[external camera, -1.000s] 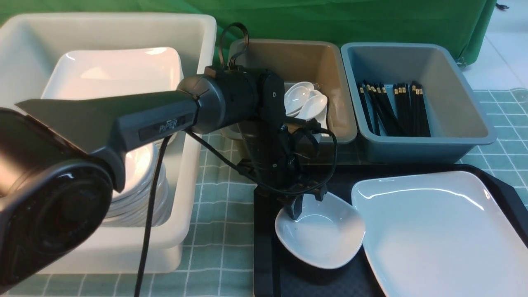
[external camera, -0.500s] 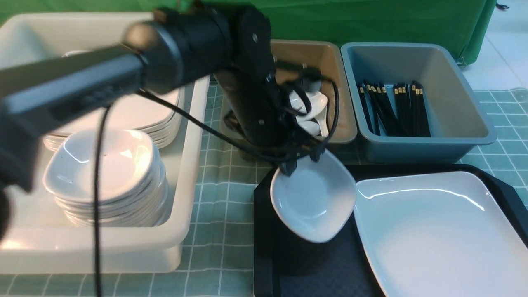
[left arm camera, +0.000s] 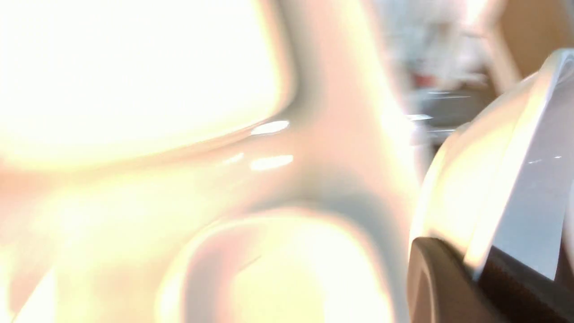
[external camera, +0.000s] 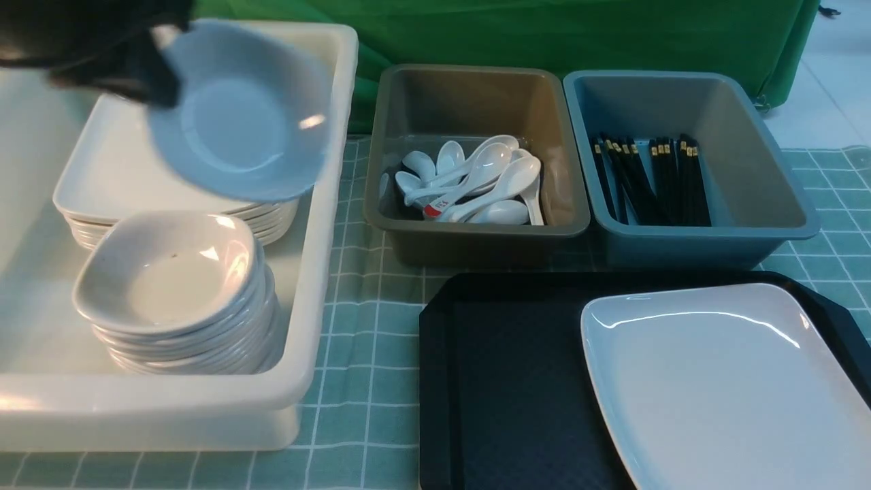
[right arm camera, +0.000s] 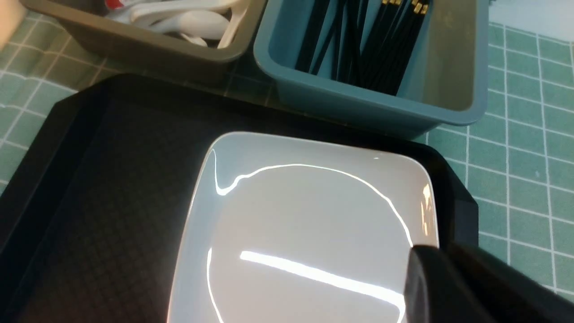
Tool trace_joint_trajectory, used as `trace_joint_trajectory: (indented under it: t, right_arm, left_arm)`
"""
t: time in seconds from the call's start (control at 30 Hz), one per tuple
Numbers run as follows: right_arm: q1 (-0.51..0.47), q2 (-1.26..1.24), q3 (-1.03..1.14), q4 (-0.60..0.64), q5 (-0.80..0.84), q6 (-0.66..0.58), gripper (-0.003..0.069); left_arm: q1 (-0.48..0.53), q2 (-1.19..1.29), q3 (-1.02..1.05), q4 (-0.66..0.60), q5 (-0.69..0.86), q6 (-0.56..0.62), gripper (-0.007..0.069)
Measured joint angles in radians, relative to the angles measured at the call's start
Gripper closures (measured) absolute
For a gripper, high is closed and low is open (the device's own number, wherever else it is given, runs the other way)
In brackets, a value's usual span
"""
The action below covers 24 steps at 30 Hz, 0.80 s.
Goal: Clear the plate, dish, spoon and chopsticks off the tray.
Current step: Use the left arm to put the small plate into the large storage box on the left
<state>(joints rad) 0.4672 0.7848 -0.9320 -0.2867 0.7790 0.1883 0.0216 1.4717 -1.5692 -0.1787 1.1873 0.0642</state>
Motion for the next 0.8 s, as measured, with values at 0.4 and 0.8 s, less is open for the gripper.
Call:
trace_joint_trajectory:
  t: [0.4, 0.8]
  right_arm:
    - [0.000, 0.003, 0.000, 0.003, -0.002, -0.001, 0.0572]
    - [0.020, 0.334, -0.123, 0.199, 0.139, -0.162, 0.0423]
  left_arm:
    - [0.137, -0.010, 0.304, 0.026, -0.130, 0.040, 0.0594]
    - [0.137, -0.031, 0.311, 0.163, -0.123, 0.049, 0.0232]
